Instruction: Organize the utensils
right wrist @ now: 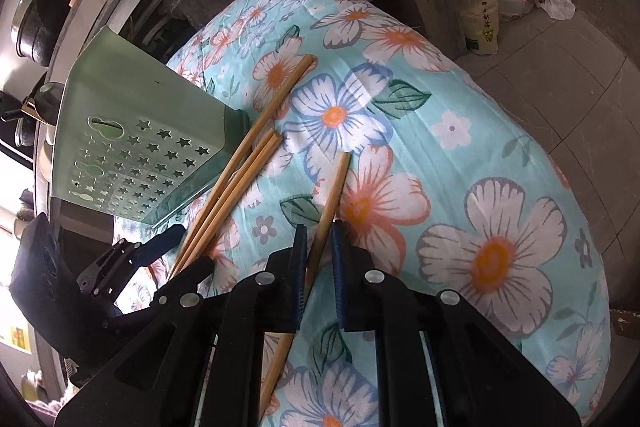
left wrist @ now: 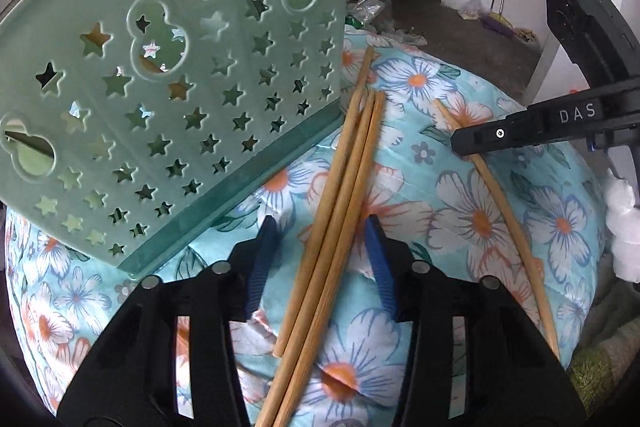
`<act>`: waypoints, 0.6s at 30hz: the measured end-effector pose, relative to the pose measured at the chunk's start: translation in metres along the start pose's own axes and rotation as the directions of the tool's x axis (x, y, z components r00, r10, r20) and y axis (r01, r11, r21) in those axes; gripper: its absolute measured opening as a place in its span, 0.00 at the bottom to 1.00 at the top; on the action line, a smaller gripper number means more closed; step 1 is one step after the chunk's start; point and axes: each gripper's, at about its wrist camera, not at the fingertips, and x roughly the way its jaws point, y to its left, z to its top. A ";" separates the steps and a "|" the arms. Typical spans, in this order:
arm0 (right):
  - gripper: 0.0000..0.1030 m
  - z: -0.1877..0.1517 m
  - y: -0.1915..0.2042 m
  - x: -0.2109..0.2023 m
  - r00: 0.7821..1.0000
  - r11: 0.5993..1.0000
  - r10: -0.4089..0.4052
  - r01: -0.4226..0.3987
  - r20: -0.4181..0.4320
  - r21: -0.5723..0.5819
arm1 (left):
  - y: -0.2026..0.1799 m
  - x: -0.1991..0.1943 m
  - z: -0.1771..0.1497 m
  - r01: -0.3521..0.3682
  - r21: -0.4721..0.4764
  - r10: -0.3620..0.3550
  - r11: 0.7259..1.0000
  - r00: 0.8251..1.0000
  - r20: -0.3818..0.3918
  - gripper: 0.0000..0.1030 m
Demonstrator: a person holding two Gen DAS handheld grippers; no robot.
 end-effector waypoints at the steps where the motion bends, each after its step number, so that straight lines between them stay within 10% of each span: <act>1: 0.12 0.000 0.000 0.000 1.000 1.000 0.004 -0.004 0.000 0.003 | 0.000 0.000 -0.001 0.007 0.006 -0.007 1.000 1.000 0.001 0.24; 18: 0.11 0.000 -0.007 0.001 0.999 0.999 0.045 -0.045 0.002 0.027 | -0.019 -0.038 -0.043 0.092 0.174 -0.080 0.980 0.994 -0.078 0.12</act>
